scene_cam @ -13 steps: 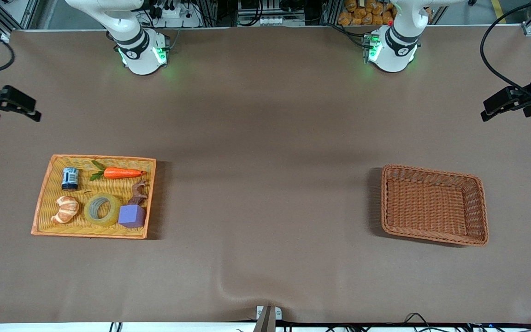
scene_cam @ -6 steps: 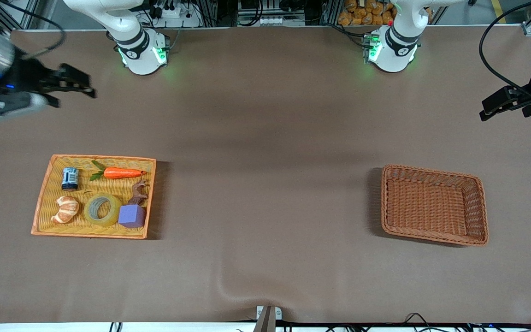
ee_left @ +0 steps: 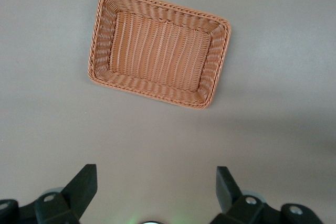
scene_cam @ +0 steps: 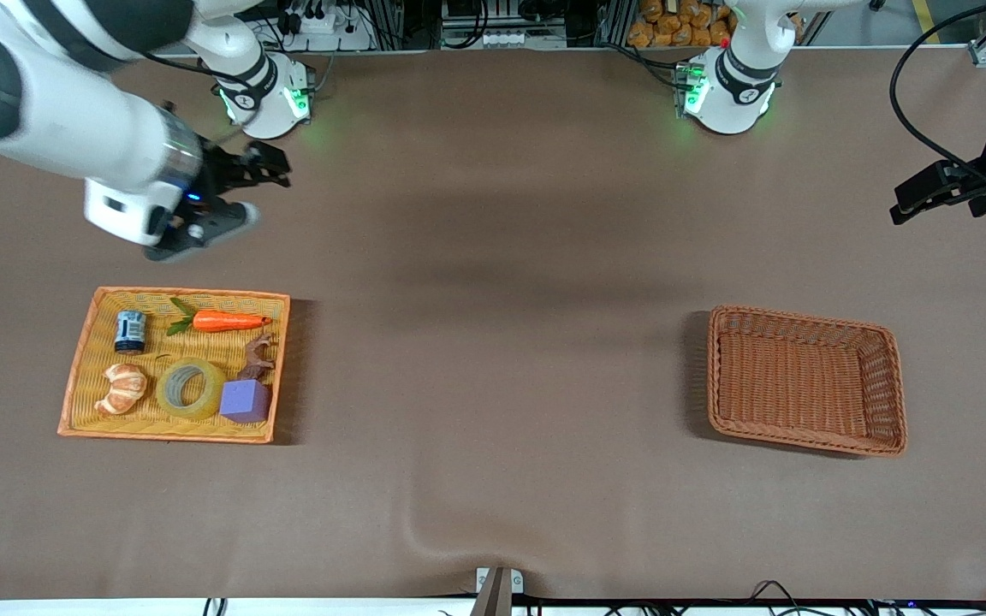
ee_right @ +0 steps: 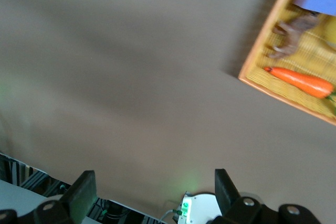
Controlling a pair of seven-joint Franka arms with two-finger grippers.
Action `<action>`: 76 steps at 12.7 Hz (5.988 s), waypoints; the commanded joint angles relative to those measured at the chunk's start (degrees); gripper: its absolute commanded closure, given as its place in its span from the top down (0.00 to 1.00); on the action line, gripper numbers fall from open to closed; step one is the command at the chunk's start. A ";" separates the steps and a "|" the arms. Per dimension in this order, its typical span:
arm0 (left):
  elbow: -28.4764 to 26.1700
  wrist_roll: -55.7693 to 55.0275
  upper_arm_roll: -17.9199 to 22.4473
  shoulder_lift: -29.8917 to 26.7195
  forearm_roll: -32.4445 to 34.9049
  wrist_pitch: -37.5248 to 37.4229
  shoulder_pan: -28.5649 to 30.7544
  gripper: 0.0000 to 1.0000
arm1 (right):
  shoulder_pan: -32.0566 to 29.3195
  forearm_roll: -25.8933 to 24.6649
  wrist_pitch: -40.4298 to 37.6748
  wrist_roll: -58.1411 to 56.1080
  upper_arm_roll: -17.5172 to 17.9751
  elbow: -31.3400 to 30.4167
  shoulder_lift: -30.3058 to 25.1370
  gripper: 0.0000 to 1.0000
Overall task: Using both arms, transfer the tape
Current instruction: 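Move the right gripper toward the tape roll in the orange tray, then lower the right gripper onto the yellow tape roll and close it, then lift the tape roll with the right gripper toward the table middle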
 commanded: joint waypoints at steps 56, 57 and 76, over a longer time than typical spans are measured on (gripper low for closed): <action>0.94 1.10 -0.31 2.23 1.18 -0.69 0.42 1.00 | 2.86 -8.05 16.50 -49.17 -2.05 18.55 22.35 0.00; 0.94 1.19 -0.22 2.23 1.18 -0.69 0.50 1.00 | 4.97 -8.13 17.55 -46.18 -2.05 18.37 22.88 0.00; 0.94 -1.19 -0.40 3.82 1.70 -0.69 -0.55 1.00 | 23.37 -7.96 28.94 -1.40 -2.22 14.51 31.60 1.00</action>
